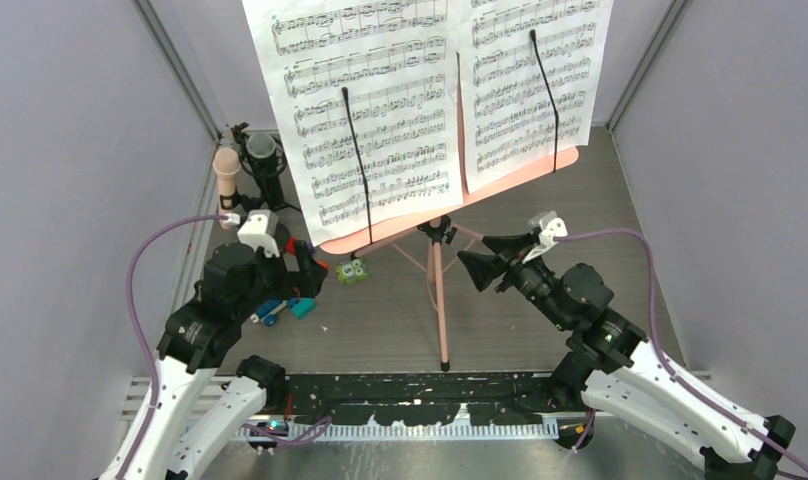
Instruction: Pack up the instrument practice props
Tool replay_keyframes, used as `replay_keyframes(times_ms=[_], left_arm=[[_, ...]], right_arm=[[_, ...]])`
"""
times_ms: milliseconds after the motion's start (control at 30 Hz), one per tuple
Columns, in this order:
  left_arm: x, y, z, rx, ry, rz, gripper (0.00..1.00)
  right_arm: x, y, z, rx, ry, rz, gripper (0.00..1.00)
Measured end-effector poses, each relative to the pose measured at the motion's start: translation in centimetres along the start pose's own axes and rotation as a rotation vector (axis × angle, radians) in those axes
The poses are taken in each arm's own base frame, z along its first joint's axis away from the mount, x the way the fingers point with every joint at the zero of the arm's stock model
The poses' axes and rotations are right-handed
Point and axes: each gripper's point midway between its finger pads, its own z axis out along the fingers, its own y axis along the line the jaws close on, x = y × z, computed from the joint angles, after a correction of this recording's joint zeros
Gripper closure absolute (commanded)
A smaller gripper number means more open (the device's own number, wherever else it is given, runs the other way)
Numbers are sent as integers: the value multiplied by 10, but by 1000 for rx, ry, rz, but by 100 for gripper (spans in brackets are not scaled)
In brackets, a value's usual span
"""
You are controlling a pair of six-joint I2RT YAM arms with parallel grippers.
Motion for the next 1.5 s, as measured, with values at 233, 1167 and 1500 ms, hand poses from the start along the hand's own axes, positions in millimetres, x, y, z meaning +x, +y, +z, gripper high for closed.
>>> replay_keyframes(times_ms=[233,1167,1500], left_arm=[[-16,-10,-23,75,-107,38,0],[-157,-124,-258,596,-584,215,7],[-169,-145,-239,663,-494,236,8]], right_arm=[[-5,-11,-31,61,-9,72,32],[-142,29,-77,71,55,306,45],[-140,72,-51,-101,176,369,45]])
